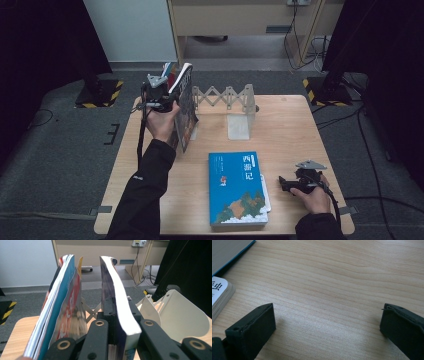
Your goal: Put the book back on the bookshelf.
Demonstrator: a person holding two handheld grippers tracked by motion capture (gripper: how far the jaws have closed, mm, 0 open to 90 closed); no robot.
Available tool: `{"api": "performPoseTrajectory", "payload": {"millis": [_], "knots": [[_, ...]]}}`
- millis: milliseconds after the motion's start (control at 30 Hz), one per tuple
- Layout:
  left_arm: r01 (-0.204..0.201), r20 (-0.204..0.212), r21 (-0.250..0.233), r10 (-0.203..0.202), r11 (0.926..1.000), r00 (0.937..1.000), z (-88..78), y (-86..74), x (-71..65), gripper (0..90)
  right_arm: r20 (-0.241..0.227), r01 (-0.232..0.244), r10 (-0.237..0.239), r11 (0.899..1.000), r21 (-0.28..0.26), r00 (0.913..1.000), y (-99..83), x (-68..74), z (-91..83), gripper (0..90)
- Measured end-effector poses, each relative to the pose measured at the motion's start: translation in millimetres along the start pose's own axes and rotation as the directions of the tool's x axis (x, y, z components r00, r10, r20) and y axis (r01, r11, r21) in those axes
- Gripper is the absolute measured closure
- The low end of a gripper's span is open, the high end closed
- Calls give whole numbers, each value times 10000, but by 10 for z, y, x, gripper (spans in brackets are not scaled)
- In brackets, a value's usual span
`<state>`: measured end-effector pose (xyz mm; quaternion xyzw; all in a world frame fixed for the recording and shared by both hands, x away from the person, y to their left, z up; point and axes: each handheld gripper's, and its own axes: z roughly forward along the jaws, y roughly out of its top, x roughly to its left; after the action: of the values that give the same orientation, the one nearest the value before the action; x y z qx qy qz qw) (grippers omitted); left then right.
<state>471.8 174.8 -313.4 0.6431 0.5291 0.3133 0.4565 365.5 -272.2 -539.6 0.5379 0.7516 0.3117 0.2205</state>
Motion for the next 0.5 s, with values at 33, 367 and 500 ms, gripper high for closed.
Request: {"api": "performPoseTrajectory", "payload": {"millis": [33, 367, 500], "knots": [[3, -53, -45, -3, 10000, 10000, 8, -6, 1, 821, 2, 0, 0, 10000, 1, 10000, 0, 0, 0, 4], [-365, -704, -260, 346, 9990, 9969, 117, -89, -14, 820, -3, 1, -1, 10000, 1, 10000, 2, 1, 2, 4], [-389, -812, -358, 359, 9986, 9961, 136, -135, -4, 820, -15, 11, -11, 10000, 19, 10000, 4, 2, 2, 4]]}}
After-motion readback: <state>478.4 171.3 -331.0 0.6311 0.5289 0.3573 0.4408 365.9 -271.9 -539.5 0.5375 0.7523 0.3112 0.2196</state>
